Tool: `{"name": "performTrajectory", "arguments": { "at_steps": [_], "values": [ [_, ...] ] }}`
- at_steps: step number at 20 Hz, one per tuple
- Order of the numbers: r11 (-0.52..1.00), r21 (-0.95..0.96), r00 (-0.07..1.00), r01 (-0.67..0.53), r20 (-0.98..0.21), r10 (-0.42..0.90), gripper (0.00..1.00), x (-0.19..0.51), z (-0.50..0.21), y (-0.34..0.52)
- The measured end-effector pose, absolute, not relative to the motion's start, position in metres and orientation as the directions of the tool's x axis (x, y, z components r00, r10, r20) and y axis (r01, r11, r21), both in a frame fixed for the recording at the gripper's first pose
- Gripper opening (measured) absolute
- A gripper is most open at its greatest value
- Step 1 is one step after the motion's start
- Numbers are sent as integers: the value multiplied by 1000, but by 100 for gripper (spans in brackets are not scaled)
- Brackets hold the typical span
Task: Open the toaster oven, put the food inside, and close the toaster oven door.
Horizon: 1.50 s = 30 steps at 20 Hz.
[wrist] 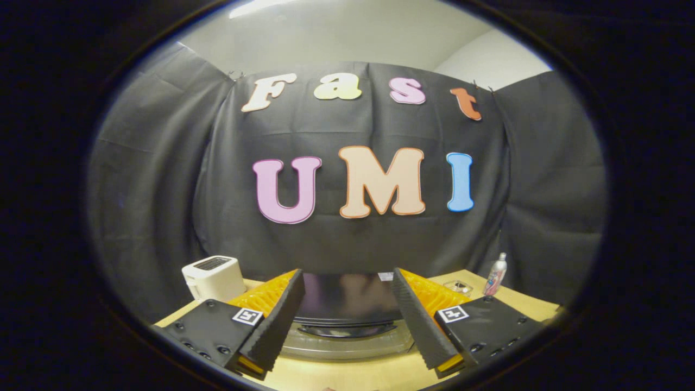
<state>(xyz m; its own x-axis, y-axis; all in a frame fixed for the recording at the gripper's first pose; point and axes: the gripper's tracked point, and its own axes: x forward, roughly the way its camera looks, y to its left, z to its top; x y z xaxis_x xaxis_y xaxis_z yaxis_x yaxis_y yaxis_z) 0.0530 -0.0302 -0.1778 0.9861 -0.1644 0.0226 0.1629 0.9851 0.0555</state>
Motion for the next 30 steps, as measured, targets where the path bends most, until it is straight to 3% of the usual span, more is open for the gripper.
{"name": "performTrajectory", "arguments": {
  "at_steps": [13,19,30],
  "values": [
    [975,53,976,216,-29,-215,100,107,-267,-27],
    [965,63,967,253,-23,-252,100,88,-271,-27],
    [963,56,957,263,-139,-253,100,0,-303,-26]
  ]
}}
